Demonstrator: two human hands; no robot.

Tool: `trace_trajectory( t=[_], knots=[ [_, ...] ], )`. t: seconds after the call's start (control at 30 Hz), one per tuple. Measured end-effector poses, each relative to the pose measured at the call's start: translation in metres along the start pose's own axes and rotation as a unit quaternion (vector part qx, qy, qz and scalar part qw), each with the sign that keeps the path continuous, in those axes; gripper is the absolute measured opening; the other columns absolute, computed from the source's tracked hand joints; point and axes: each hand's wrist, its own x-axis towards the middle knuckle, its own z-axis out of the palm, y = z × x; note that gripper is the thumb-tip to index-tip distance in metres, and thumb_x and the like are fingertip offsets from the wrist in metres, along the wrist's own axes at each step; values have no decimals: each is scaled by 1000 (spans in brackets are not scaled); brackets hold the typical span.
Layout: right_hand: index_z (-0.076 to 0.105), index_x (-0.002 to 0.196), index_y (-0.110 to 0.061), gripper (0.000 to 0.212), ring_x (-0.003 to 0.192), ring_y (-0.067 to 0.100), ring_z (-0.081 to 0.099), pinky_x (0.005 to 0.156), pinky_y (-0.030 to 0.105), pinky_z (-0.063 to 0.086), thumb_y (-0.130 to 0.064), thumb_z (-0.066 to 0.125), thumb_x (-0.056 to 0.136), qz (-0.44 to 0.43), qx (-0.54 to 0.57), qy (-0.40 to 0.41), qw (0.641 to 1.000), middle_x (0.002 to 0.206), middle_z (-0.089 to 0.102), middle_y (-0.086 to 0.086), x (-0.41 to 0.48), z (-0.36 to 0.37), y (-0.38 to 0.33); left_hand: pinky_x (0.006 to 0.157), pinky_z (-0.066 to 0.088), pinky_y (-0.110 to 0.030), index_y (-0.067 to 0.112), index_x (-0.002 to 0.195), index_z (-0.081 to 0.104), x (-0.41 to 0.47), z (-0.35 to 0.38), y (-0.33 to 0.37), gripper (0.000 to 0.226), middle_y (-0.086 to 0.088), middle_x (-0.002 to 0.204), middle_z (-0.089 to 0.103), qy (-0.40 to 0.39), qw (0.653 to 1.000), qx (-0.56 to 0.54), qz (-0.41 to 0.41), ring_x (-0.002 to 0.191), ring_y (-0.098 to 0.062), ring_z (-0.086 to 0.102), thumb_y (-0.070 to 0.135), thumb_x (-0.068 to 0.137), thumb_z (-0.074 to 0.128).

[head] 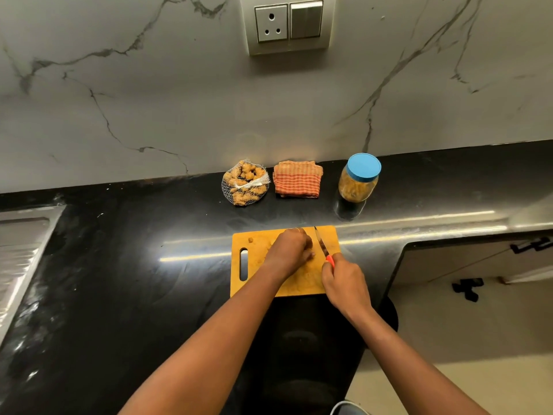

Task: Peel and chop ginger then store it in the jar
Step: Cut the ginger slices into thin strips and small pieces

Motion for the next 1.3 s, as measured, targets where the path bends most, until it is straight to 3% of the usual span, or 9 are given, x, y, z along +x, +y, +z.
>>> trace_trajectory(
  t=[0.23,0.37,0.5,0.73,0.87,0.97,1.3],
  knots=[
    [55,73,-16,30,52,16,56,49,35,47,-24,46,100,4,22,-2,1000,61,57,3,-4,-1,3,81,56,-36,13,103,74,7,-2,-4,19,-4,105,68,-56,998,39,8,92,-20,62,17,84,72],
    [56,76,-14,27,51,15,55,48,34,48,-23,47,99,-5,-12,4,1000,61,56,2,-6,-1,5,82,47,-31,19,101,75,5,0,-5,18,1,101,71,-20,997,70,29,102,-18,53,27,85,72],
    [60,91,-12,26,57,17,59,53,37,53,-30,42,100,-26,-86,-2,996,67,59,0,-12,1,6,82,34,-28,24,101,74,0,3,-13,20,9,103,71,17,997,69,35,106,-15,46,34,84,72],
    [61,102,-13,29,63,18,61,54,31,50,-33,39,102,-62,-138,-22,988,75,62,1,-20,7,4,77,36,-25,22,98,76,-7,6,-18,19,10,96,72,47,998,23,37,97,-11,47,34,84,72],
    [61,102,-14,29,62,16,59,53,28,48,-33,39,103,-70,-135,-25,988,75,60,-1,-20,9,3,82,40,-28,23,99,76,-8,7,-20,19,12,101,72,40,997,29,50,101,-11,47,33,85,71],
    [61,102,-13,29,63,17,61,54,28,49,-32,39,103,-71,-131,-25,988,74,60,-1,-23,9,5,84,41,-28,23,101,76,-8,8,-23,18,14,108,71,33,998,11,59,100,-10,47,30,85,71],
    [61,103,-14,30,65,17,63,58,31,54,-33,38,103,-73,-127,-27,989,77,64,1,-25,9,6,78,35,-24,20,97,76,-5,11,-25,16,9,99,73,54,994,8,92,96,-10,50,31,86,71]
  ],
)
